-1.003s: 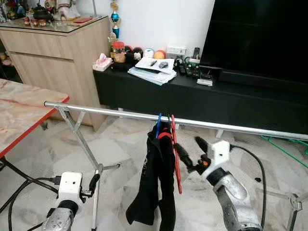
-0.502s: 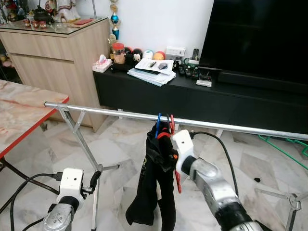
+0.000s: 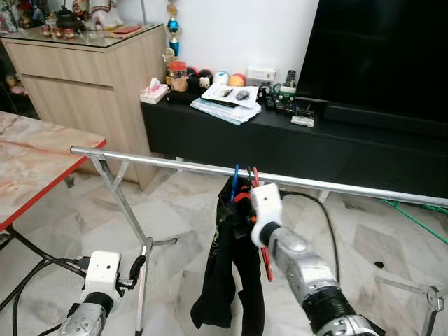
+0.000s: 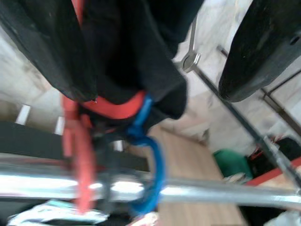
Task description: Hang hanger
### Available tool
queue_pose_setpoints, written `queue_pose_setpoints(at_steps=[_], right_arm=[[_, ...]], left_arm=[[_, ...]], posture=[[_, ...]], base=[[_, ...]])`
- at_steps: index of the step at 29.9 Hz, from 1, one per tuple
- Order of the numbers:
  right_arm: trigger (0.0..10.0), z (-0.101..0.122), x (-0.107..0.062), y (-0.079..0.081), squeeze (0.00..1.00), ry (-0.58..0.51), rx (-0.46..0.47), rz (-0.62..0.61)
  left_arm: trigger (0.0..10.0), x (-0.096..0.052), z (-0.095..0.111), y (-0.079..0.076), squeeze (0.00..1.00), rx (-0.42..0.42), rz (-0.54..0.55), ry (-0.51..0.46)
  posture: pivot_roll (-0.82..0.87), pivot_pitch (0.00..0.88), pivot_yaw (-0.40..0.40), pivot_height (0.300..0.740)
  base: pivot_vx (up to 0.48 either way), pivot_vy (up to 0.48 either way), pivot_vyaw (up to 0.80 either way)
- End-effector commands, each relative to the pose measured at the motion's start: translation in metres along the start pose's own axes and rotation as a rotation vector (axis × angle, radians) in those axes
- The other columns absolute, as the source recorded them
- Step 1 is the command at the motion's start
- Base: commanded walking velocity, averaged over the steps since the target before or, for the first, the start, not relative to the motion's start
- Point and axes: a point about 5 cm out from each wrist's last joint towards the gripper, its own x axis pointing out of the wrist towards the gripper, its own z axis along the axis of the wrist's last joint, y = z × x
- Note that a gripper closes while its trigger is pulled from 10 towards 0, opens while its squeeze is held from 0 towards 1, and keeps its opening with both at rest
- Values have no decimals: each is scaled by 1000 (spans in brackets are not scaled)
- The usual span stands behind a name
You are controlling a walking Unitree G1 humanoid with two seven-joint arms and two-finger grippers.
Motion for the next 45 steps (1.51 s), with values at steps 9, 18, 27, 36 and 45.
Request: queue_pose_setpoints(at_steps=[9, 18, 27, 36, 45], right_arm=[[10000, -13, -17, -7, 0, 54, 5, -19], [10000, -1, -7, -2, 1000, 51, -20, 40], [4353, -13, 0, 1, 0, 105, -27, 43], [10000, -15, 2, -1, 0, 114, -24, 20], [0, -17, 4, -3, 0, 120, -18, 17]], left_arm=[[10000, 4, 6, 1, 0, 23, -30, -4], [10000, 6, 7, -2, 0, 20, -40, 0], [10000, 6, 7, 0, 0, 14, -30, 2], [10000, 6, 8, 0, 0, 14, -34, 2], [10000, 6, 7, -2, 0, 11, -34, 6]], posture=[[92, 0, 7, 740], [101, 16, 8, 740], [111, 32, 5, 740], [109, 35, 7, 740], [113, 39, 1, 740]], base=[[0, 0, 0], [0, 0, 0], [0, 0, 0], [0, 0, 0], [0, 0, 0]])
